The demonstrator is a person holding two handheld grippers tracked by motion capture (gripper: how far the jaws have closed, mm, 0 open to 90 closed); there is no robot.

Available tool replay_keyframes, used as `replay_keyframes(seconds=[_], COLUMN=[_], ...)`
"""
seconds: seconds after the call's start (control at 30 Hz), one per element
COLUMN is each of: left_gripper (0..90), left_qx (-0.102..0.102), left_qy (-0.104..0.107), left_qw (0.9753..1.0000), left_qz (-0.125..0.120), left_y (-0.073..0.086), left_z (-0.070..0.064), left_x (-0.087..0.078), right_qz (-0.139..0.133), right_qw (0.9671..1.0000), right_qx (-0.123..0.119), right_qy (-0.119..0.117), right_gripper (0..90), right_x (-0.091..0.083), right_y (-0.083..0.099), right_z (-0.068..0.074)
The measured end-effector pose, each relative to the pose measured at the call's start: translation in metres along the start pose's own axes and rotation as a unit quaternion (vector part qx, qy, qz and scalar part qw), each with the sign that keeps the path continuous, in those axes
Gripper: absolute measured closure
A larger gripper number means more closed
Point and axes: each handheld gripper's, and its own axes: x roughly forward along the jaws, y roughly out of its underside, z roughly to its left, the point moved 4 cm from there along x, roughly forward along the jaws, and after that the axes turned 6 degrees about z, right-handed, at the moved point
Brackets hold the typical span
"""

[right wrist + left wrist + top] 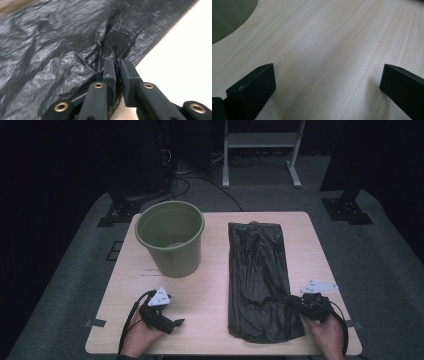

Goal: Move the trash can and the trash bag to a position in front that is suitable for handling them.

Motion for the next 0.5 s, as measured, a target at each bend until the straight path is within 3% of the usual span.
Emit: replay_keyframes(seconds=[0.1,0.2,0.3,0.5], left_gripper=[0.0,0.0,0.0,0.0], left_qx=[-0.001,-0.002,-0.002,-0.002], left_qy=[-0.001,-0.001,-0.001,-0.001], left_qw=[1.0000,1.0000,1.0000,1.0000], left_qz=[0.000,0.000,0.000,0.000], left_y=[0.000,0.000,0.000,0.000], left_z=[0.000,0.000,0.000,0.000], left_x=[0.000,0.000,0.000,0.000], right_qz=[-0.005,-0.023,-0.029,-0.035], right_qw=[0.9998,0.9993,0.9992,0.9989], right_qx=[0.017,0.025,0.020,-0.013], right_qy=[0.014,0.018,0.016,-0.027], right_gripper=[70.9,57.5,50.6,41.8], right_x=[-0.006,-0.014,-0.015,-0.002], right_y=[0.003,-0.003,-0.009,-0.035], right_z=[-0.012,-0.010,-0.003,0.035])
